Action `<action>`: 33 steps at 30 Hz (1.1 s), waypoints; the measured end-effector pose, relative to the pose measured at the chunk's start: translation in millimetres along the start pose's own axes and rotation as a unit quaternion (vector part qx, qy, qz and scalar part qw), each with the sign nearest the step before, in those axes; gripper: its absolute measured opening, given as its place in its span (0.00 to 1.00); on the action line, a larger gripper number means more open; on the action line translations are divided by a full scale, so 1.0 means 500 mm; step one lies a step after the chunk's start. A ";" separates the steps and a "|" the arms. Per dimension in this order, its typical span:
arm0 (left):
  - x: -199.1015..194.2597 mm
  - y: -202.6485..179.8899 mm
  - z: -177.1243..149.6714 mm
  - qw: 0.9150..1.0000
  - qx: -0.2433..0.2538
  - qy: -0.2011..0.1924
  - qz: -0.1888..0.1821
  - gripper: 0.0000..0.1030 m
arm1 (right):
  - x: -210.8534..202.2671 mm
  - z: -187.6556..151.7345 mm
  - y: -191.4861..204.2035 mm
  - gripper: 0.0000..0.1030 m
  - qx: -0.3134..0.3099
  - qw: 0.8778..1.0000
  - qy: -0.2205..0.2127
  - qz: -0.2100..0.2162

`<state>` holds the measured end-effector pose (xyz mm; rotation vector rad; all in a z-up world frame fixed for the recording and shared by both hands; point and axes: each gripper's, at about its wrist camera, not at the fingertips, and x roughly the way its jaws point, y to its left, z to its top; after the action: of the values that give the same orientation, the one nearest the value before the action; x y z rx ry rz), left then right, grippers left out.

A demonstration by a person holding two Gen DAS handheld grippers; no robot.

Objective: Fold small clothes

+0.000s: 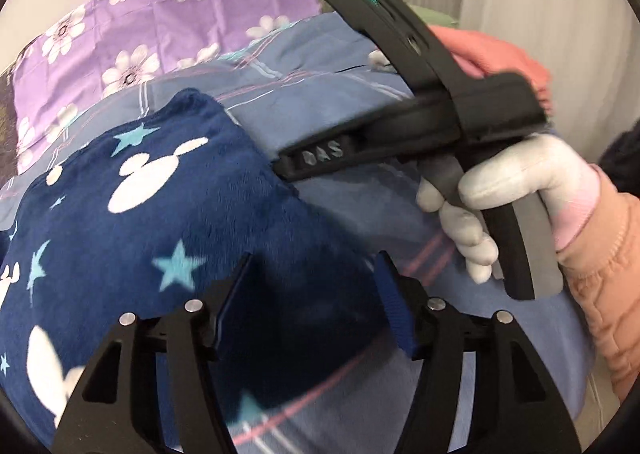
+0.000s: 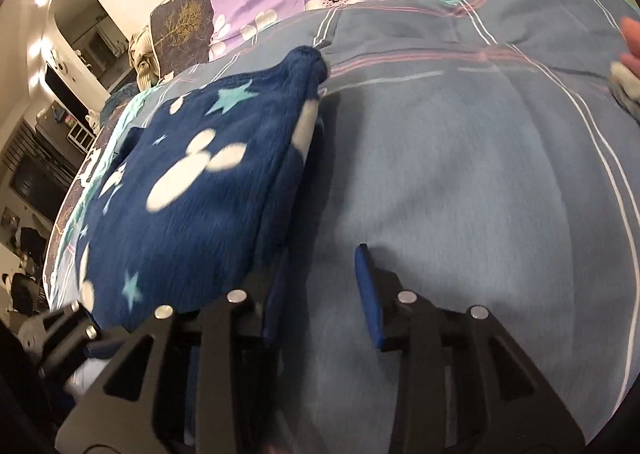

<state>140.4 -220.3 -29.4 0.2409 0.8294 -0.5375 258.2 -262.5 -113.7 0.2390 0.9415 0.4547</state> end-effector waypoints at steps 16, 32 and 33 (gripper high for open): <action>-0.014 0.116 -0.069 0.983 -0.098 -0.031 -0.151 0.12 | 0.058 0.074 -0.037 0.28 0.090 0.983 -0.006 0.163; -0.042 0.045 -0.103 0.990 -0.041 -0.033 -0.130 0.12 | 0.057 0.070 -0.069 0.00 0.124 0.990 -0.035 0.065; -0.044 0.049 -0.107 0.989 -0.050 -0.034 -0.138 0.13 | 0.043 0.061 -0.060 0.04 0.110 0.991 -0.035 0.069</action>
<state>107.8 -170.0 -47.9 0.0151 0.8251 -0.7571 302.2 -278.9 -123.8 0.5186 0.9094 0.4659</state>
